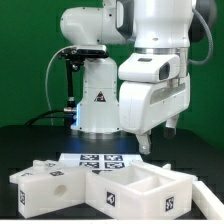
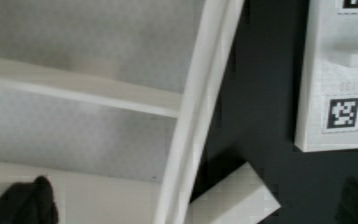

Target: Assemble cabinet

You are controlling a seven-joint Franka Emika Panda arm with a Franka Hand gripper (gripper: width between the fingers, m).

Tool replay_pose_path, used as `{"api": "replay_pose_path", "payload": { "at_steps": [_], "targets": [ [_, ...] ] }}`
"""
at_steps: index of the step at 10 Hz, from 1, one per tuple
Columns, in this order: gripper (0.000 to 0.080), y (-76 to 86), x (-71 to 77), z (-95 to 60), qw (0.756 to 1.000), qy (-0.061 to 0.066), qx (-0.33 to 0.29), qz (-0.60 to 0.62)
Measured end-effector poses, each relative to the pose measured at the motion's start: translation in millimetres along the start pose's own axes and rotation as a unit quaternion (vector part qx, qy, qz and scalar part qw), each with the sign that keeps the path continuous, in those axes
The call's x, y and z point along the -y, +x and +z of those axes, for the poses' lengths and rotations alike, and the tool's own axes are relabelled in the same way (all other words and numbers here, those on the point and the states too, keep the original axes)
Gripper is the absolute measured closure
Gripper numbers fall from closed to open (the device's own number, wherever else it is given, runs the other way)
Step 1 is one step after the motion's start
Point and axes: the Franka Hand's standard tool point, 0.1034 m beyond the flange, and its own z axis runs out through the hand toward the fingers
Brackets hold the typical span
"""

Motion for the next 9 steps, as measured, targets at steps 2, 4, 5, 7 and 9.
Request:
{"api": "replay_pose_path", "payload": {
  "at_steps": [2, 4, 5, 7, 9],
  "targets": [
    [0.0002, 0.0, 0.0, 0.0, 1.000, 0.000, 0.000, 0.000],
    [0.0002, -0.2, 0.1, 0.7, 1.000, 0.000, 0.001, -0.001],
    [0.0002, -0.4, 0.2, 1.1, 1.000, 0.000, 0.001, 0.000],
    [0.0002, -3.0, -17.9, 1.7, 1.000, 0.004, 0.003, 0.024],
    [0.0002, 3.9, -27.5, -4.3, 0.996, -0.002, -0.005, 0.087]
  ]
}}
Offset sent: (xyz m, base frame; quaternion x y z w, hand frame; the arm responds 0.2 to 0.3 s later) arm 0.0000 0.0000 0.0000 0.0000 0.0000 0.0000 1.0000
